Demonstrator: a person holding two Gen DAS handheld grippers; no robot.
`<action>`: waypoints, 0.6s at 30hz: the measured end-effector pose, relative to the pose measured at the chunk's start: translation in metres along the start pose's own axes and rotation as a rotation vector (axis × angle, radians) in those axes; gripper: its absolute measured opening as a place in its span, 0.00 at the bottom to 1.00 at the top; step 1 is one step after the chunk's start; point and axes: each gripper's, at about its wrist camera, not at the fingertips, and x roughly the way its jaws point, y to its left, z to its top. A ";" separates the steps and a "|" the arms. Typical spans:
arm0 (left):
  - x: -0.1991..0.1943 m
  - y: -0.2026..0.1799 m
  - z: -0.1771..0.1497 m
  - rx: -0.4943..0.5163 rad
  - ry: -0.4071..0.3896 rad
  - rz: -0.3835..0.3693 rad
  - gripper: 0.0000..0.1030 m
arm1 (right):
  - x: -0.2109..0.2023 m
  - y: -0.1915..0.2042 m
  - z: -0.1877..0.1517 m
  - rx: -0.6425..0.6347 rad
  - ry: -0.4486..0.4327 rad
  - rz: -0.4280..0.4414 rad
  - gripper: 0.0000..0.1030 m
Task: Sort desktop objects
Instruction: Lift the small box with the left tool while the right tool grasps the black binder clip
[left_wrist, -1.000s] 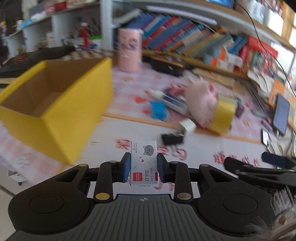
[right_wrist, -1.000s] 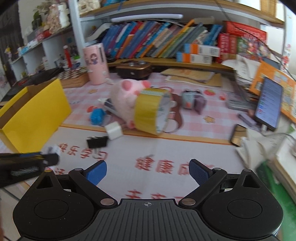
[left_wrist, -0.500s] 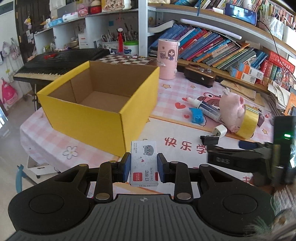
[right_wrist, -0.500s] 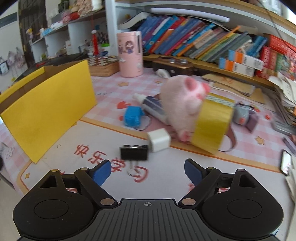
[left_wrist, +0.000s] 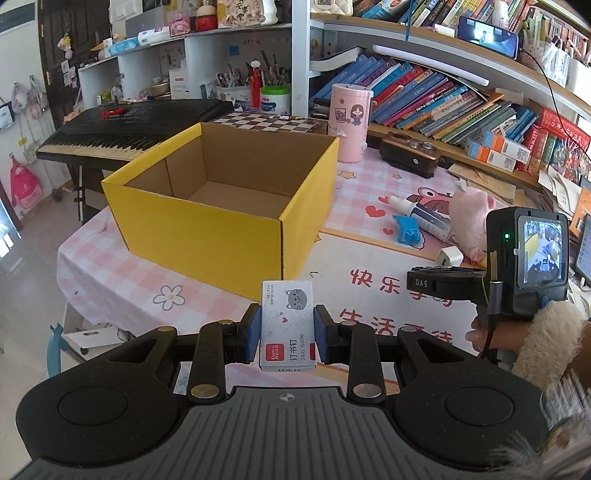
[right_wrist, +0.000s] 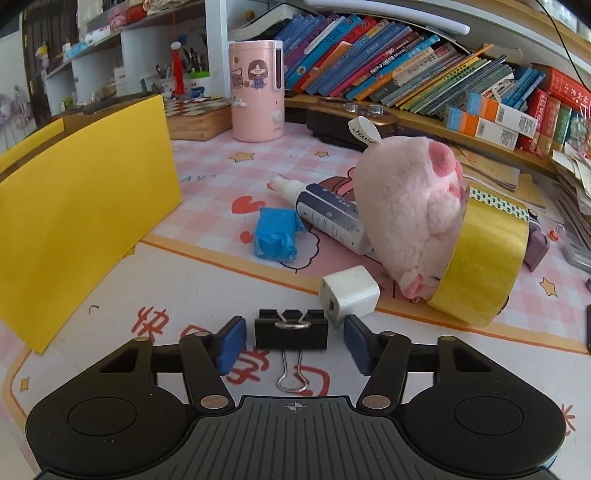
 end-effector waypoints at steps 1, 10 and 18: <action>0.000 0.000 0.000 0.000 0.000 -0.001 0.27 | 0.000 0.000 0.000 -0.001 -0.002 0.005 0.40; -0.004 -0.013 0.003 0.033 -0.018 -0.050 0.27 | -0.022 -0.009 0.000 0.005 -0.006 0.052 0.38; -0.010 -0.031 0.008 0.044 -0.047 -0.128 0.27 | -0.079 -0.041 0.001 0.063 -0.045 0.089 0.38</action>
